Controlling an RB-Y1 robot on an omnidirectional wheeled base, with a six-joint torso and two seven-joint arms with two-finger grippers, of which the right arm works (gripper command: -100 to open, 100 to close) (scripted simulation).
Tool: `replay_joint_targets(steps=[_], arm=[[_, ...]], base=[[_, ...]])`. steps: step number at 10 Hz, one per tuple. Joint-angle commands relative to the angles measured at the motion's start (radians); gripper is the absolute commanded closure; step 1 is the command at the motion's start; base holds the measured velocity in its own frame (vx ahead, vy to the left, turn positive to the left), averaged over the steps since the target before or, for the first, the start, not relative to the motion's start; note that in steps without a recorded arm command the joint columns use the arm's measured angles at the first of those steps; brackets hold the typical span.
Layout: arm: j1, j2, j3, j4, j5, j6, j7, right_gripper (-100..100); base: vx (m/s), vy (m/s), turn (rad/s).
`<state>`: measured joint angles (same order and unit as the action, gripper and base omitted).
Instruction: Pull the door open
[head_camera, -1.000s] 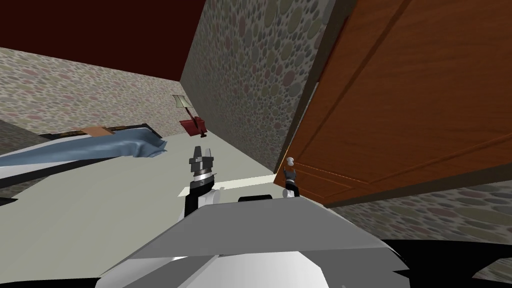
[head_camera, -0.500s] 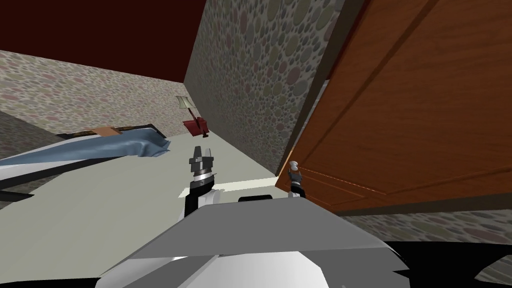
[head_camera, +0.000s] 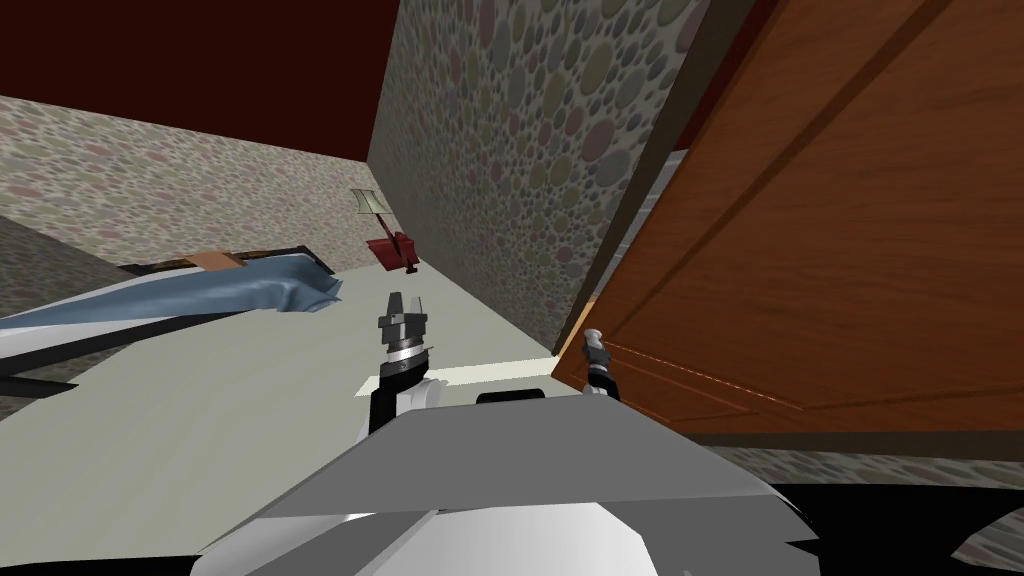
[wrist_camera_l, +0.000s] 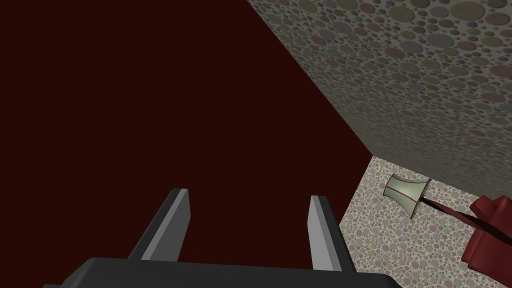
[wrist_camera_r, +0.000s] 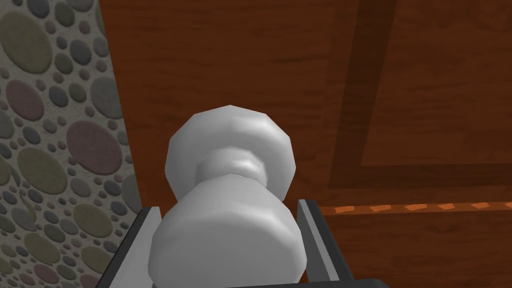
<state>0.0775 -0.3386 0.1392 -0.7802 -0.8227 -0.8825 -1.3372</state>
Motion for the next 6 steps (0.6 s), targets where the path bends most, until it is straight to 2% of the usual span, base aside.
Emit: replay_joint_targets(steps=[1, 4, 5, 6], arm=[[0.001, 0.002, 0.001, 0.0, 0.0, 0.001, 0.001, 100], [0.001, 0.002, 0.001, 0.0, 0.0, 0.001, 0.001, 100], [0.009, -0.009, 0.024, -0.01, 0.009, 0.003, -0.016, 100], [0.011, -0.011, 0.029, -0.013, 0.011, 0.003, -0.02, 100]], base=[[-0.019, 0.004, 0.009], [-0.007, 0.002, 0.001], [-0.115, -0.01, 0.089], [-0.197, -0.018, 0.092]])
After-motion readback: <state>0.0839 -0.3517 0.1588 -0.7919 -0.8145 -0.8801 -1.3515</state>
